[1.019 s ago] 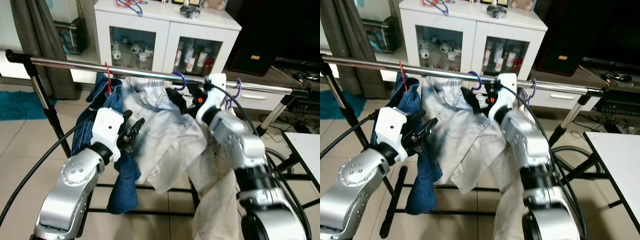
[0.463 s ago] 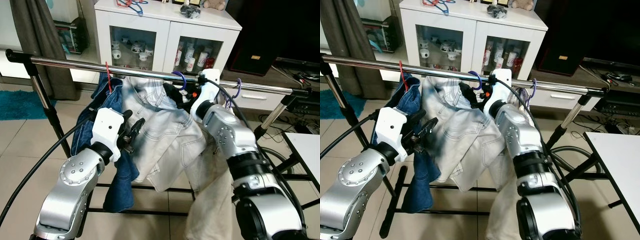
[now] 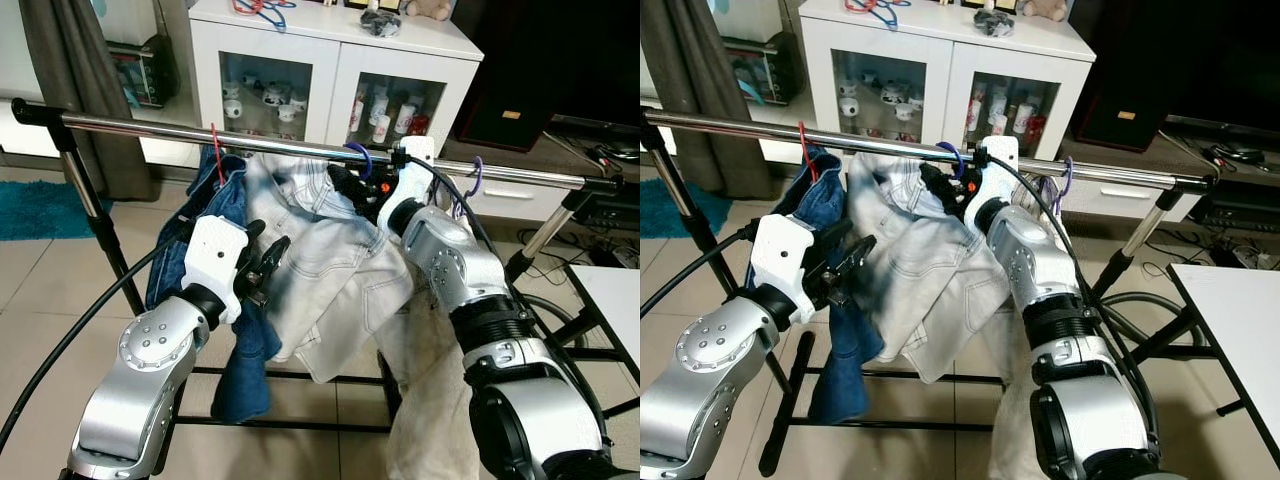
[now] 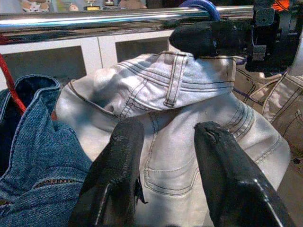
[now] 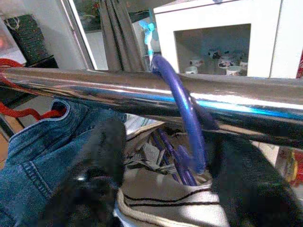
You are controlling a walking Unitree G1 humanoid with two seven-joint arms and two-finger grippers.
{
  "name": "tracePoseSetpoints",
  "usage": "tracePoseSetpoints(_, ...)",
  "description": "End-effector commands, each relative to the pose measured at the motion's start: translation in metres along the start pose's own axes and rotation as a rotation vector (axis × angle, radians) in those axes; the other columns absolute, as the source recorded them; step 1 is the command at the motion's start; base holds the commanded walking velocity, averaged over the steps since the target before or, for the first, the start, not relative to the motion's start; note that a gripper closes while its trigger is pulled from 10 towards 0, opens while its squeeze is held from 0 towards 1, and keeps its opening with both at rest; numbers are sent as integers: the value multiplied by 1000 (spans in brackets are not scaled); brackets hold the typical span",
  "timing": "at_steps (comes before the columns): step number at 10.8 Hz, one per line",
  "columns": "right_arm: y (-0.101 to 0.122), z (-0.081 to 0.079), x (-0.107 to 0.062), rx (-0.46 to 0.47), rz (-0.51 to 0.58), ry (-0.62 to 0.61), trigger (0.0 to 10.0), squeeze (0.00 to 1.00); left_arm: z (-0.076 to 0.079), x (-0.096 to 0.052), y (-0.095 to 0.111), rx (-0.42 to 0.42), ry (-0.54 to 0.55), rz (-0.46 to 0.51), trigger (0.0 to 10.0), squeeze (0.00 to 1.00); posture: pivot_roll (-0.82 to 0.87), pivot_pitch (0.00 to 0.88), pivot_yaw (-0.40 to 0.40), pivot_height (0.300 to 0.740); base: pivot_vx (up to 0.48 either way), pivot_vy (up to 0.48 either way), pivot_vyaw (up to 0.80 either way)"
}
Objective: Hang hanger
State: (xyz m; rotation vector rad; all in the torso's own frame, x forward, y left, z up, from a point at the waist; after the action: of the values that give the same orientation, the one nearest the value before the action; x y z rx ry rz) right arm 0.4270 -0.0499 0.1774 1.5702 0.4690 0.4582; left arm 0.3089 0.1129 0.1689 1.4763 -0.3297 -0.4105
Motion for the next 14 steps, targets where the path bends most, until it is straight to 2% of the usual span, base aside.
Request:
tracePoseSetpoints(1, 5, 5, 0, -17, 12, -14, 0, 0, 2, 3, 0, 3, -13, -2, 10000, 0, 151, 0, -124, 740, 0, 0, 0)
tracePoseSetpoints(11, 0, 2, -2, -37, 25, 3, 0, 0, 7, 5, -2, 13, -35, -7, 10000, 0, 157, 0, -120, 740, 0, 0, 0)
tracePoseSetpoints(14, 10, 7, -5, -13, 106, -37, 0, 0, 7, 6, 1, 19, -39, 1, 10000, 0, 163, 0, -120, 740, 0, 0, 0)
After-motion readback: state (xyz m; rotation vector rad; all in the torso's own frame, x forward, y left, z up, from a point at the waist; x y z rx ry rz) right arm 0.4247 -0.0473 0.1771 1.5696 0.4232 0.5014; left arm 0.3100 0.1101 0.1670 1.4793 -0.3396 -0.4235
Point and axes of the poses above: a point about 5 cm out from each wrist's last joint towards the gripper, its own x axis pointing out of the wrist towards the gripper, its own y axis along the axis of the wrist's last joint, z = x × y, the point moved 6 cm from there along x, pointing out of the wrist towards the gripper, and after that the axes turned 14 degrees about -x, right-handed, at the moved point
